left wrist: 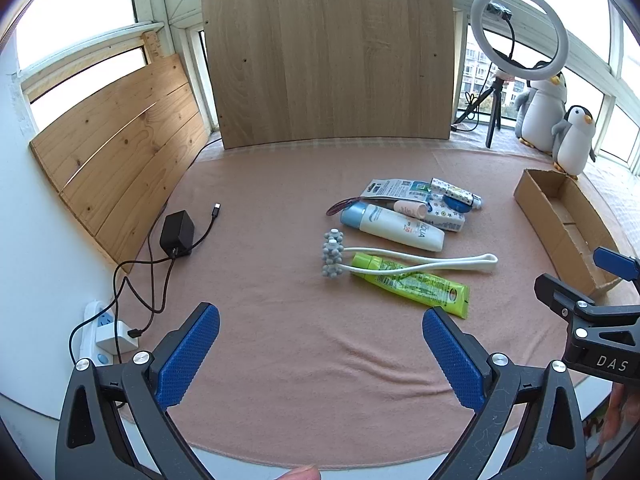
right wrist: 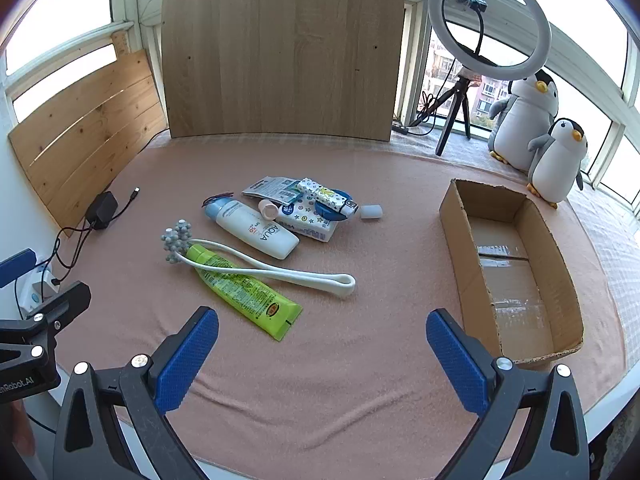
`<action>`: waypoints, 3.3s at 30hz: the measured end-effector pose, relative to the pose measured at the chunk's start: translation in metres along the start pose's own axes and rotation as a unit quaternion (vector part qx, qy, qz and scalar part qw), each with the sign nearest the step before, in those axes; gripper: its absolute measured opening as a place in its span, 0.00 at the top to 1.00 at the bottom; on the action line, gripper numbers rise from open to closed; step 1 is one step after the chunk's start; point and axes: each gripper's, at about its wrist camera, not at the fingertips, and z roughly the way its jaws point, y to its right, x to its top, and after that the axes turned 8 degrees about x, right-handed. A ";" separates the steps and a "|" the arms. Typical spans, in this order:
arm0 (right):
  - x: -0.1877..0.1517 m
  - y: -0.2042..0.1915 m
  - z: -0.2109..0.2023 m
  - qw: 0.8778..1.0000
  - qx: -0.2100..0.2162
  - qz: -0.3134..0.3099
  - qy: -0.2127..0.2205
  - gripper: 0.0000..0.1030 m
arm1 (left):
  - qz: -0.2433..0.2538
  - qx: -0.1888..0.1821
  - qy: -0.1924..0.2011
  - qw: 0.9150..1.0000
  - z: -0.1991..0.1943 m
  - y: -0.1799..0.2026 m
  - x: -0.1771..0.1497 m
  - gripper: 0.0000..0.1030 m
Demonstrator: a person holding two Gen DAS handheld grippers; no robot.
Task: Organize objects
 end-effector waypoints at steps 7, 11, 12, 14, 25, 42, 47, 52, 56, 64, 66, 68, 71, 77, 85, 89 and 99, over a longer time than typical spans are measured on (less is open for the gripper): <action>-0.003 0.004 -0.010 1.000 -0.002 0.001 0.002 0.00 | 0.003 -0.004 0.001 1.000 -0.002 0.004 0.001 0.00; -0.003 0.003 -0.009 1.000 -0.004 0.000 0.007 0.00 | 0.003 -0.003 0.000 1.000 -0.001 0.003 0.001 0.00; -0.003 0.003 -0.008 1.000 -0.003 0.000 0.007 0.00 | 0.003 -0.002 0.000 1.000 0.000 0.004 0.002 0.00; -0.003 0.002 -0.008 1.000 -0.006 -0.005 0.011 0.00 | 0.003 -0.003 -0.001 1.000 0.001 0.004 0.003 0.00; -0.005 0.004 -0.003 1.000 -0.013 -0.010 0.015 0.00 | 0.007 -0.009 -0.007 1.000 0.009 0.007 0.007 0.00; -0.003 0.004 0.004 1.000 0.008 0.001 0.002 0.00 | 0.013 -0.012 -0.009 1.000 0.015 0.007 0.007 0.00; -0.003 0.003 0.004 1.000 0.001 -0.002 0.005 0.00 | 0.010 -0.016 -0.011 1.000 0.017 0.006 0.006 0.00; -0.003 0.003 0.002 1.000 -0.004 -0.005 0.001 0.00 | 0.013 -0.015 -0.013 1.000 0.018 0.006 0.005 0.00; -0.004 0.004 0.002 1.000 -0.002 -0.003 0.002 0.00 | 0.016 -0.015 -0.012 1.000 0.017 0.009 0.005 0.00; -0.004 0.006 0.005 1.000 0.000 -0.003 -0.008 0.00 | 0.020 -0.013 -0.014 1.000 0.019 0.011 0.005 0.00; -0.004 0.005 0.007 1.000 0.001 -0.004 -0.010 0.00 | 0.019 -0.013 -0.015 1.000 0.020 0.011 0.006 0.00; -0.003 0.005 0.009 1.000 0.001 -0.006 -0.012 0.00 | 0.018 -0.014 -0.016 1.000 0.022 0.011 0.006 0.00; -0.001 0.005 0.011 1.000 0.000 -0.008 -0.017 0.00 | 0.018 -0.015 -0.018 1.000 0.025 0.010 0.008 0.00; 0.001 0.006 0.032 0.999 0.014 -0.020 -0.023 0.00 | 0.014 -0.021 -0.035 0.999 0.049 0.008 0.008 0.00; -0.025 0.004 0.118 0.985 0.063 -0.120 -0.109 0.01 | 0.015 -0.012 -0.067 0.998 0.095 -0.003 -0.010 0.00; -0.031 0.002 0.133 0.978 0.085 -0.145 -0.127 0.01 | 0.000 -0.011 -0.079 0.997 0.109 -0.013 -0.015 0.00; -0.020 -0.004 0.151 0.963 0.150 -0.203 -0.095 0.00 | -0.020 -0.020 -0.079 0.996 0.123 -0.035 -0.023 0.00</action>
